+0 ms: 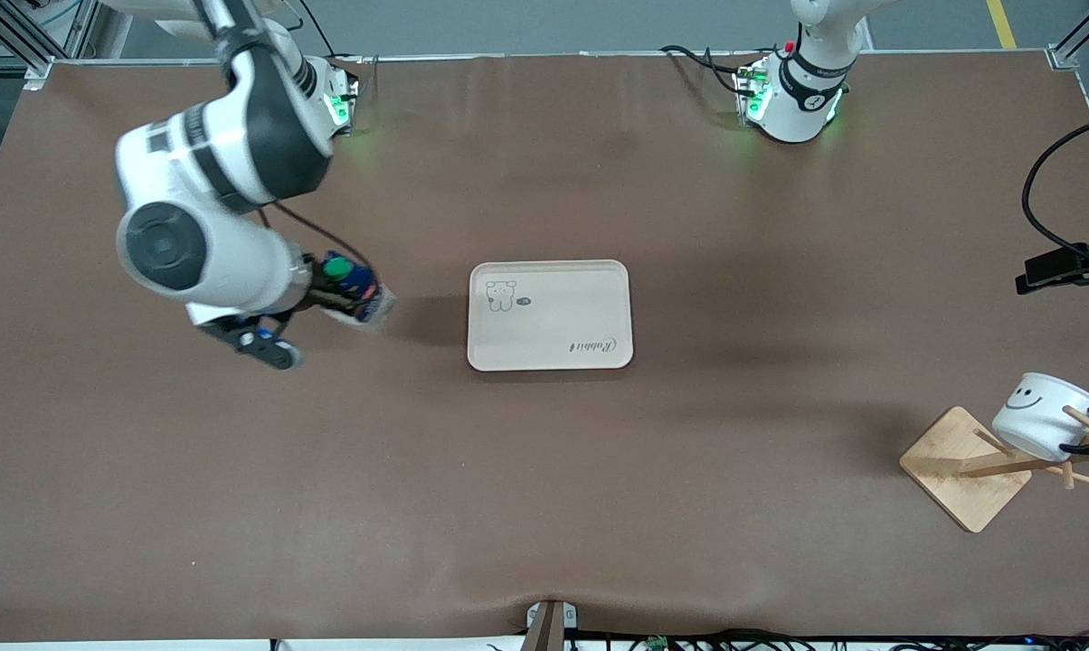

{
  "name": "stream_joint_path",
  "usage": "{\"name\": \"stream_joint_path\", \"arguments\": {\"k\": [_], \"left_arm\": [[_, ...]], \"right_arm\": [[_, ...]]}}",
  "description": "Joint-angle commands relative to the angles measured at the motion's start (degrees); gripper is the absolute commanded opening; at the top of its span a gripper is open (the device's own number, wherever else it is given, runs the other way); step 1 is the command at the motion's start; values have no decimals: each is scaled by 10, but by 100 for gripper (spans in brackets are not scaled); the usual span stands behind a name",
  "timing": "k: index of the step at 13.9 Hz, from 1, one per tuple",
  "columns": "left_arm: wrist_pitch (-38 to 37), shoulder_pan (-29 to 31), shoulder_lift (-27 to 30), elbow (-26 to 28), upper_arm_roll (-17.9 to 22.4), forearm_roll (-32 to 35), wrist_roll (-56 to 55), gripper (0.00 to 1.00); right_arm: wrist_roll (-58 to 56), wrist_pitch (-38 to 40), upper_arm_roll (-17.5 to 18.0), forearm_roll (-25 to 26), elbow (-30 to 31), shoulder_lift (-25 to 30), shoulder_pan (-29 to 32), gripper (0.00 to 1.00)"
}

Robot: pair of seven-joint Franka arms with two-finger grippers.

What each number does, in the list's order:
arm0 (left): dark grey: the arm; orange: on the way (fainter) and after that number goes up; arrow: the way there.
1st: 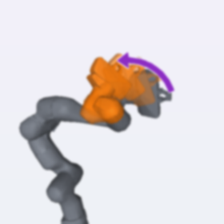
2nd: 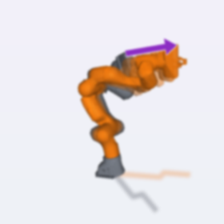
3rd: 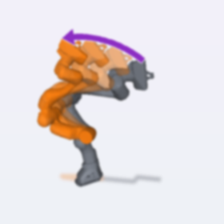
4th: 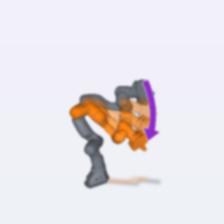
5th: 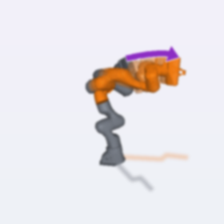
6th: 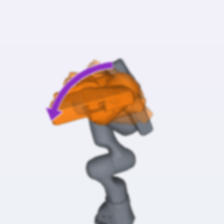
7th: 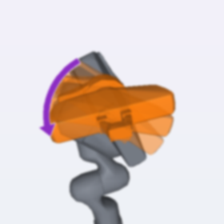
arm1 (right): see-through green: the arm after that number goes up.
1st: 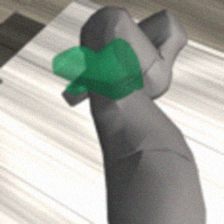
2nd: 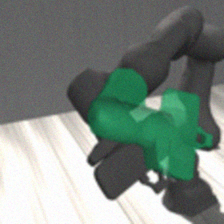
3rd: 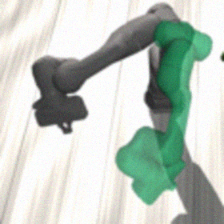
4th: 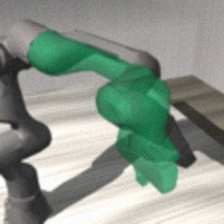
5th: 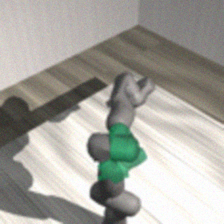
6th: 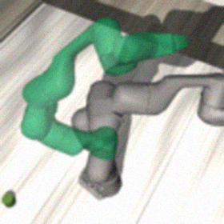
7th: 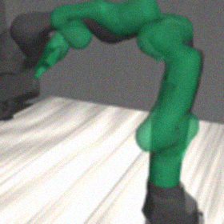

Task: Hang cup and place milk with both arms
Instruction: 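Lift the milk carton and carry it away from the tray, then lower the milk carton onto the table with the right gripper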

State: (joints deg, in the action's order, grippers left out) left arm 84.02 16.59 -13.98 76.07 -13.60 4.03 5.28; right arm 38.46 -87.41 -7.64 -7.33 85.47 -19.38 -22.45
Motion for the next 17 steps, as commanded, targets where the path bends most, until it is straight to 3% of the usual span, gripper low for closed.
{"name": "stream_joint_path", "arguments": {"k": [1, 4, 9, 17], "left_arm": [[4, -61, 50, 35, 79, -42, -5, 100], [13, -128, 134, 108, 119, -18, -9, 100], [81, -135, 230, 236, 121, -23, -10, 100], [68, -139, 217, 211, 110, -25, -5, 100]], "right_arm": [[-172, -6, 11, 14, 62, 29, 99, 0], [-283, -61, 11, 14, 128, 40, 172, 0], [-405, -151, 10, 23, 213, 51, 237, 0], [-462, -218, 10, 35, 276, 55, 263, 0]]}}
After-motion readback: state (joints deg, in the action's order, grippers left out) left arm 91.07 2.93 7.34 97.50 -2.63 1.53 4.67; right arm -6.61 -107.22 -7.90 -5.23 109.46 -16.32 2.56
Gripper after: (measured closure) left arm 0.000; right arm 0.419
